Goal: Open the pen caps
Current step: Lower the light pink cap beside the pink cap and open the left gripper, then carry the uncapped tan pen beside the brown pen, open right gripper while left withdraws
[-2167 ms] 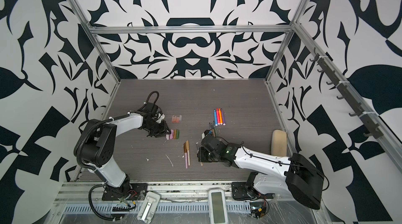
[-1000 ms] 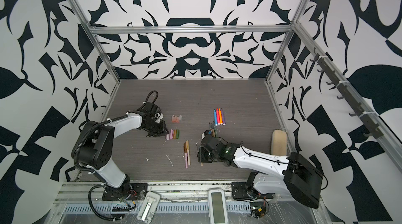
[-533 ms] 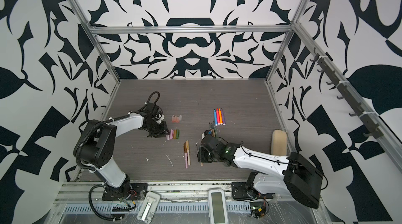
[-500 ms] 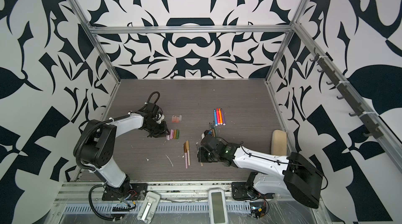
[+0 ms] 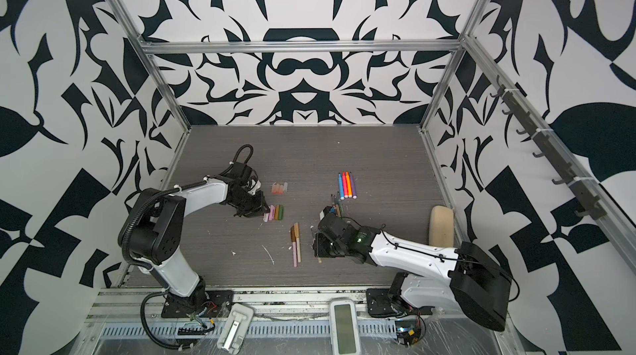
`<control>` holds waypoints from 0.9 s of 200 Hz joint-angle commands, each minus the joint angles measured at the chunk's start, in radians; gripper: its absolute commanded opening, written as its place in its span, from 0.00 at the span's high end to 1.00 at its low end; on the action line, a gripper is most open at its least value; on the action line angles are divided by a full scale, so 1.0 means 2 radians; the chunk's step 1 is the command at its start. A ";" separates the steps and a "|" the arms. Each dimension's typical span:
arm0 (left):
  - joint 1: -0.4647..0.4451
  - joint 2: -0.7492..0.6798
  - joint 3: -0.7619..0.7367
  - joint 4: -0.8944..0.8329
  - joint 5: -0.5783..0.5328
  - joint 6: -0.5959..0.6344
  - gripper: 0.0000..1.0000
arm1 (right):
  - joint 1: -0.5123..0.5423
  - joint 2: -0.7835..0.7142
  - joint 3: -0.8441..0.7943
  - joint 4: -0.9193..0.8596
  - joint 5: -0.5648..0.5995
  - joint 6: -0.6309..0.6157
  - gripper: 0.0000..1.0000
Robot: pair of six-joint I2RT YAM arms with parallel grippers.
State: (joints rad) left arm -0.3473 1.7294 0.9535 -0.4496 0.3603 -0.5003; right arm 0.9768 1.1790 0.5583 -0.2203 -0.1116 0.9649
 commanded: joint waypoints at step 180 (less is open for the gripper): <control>0.009 -0.162 0.001 -0.045 0.013 0.005 0.66 | -0.044 0.292 0.324 -0.295 0.289 -0.105 1.00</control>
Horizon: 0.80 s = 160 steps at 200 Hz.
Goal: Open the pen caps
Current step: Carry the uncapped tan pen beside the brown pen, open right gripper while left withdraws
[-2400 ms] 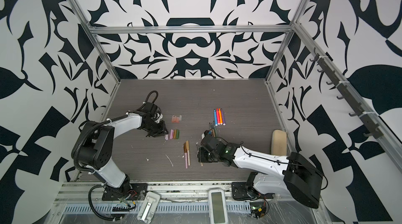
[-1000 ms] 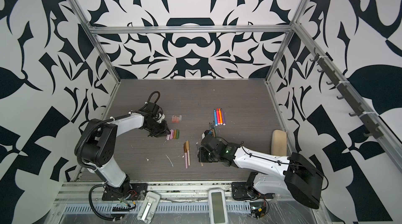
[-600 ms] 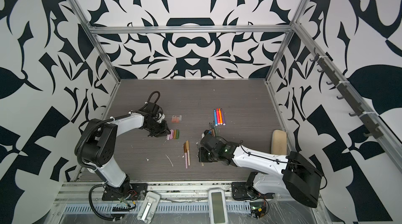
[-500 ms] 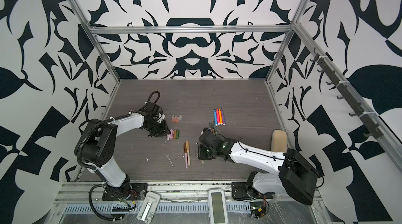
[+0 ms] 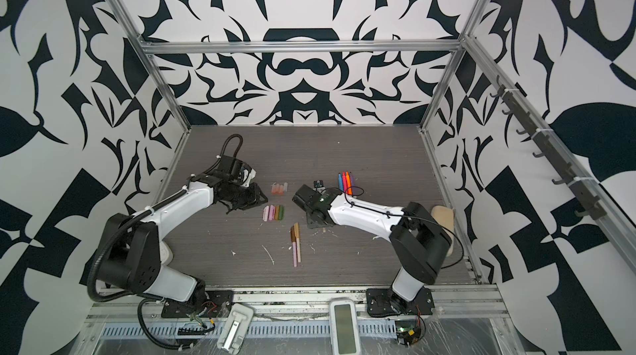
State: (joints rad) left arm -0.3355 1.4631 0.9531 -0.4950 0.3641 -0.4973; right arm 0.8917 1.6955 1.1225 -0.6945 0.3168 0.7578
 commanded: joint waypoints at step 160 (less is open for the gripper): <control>0.031 -0.084 0.016 -0.058 0.036 0.004 0.63 | 0.000 0.135 0.131 -0.115 0.113 -0.007 0.66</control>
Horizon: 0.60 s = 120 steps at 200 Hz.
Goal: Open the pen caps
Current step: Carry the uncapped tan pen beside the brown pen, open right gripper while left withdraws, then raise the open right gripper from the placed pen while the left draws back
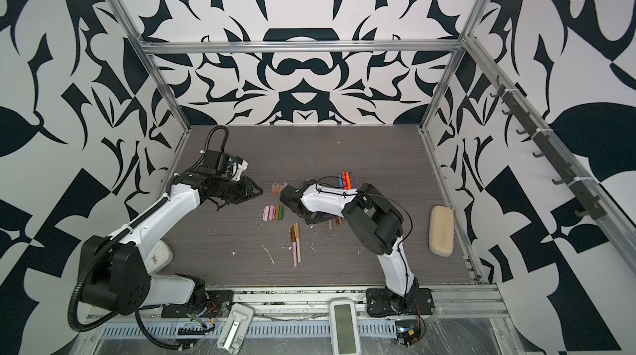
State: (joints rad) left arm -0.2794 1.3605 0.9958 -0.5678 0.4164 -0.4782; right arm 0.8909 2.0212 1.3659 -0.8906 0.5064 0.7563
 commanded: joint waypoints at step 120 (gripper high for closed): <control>0.003 -0.215 -0.048 -0.121 0.015 -0.032 0.60 | 0.011 -0.134 -0.164 0.134 -0.076 0.008 0.88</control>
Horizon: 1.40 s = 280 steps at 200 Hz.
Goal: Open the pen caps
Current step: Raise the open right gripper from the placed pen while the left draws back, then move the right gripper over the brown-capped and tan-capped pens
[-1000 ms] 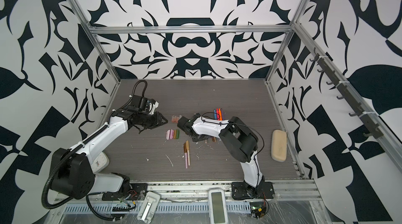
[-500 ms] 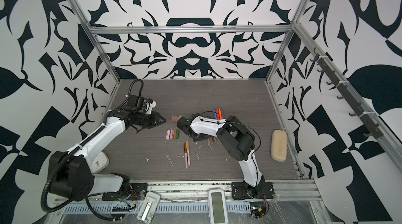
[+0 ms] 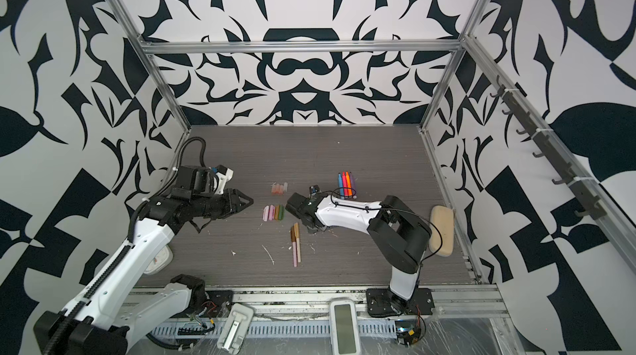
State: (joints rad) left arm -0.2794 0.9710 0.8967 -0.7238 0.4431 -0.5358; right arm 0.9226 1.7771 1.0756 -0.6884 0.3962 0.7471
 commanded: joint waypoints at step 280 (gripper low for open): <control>0.003 -0.104 0.001 -0.082 -0.090 -0.018 0.52 | -0.066 0.086 0.075 -0.001 -0.015 -0.083 0.81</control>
State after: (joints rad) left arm -0.2787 0.7612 0.8967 -0.8539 0.2836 -0.5621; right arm 0.8001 1.9125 1.2198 -0.6365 0.3370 0.5930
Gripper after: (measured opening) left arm 0.482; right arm 0.184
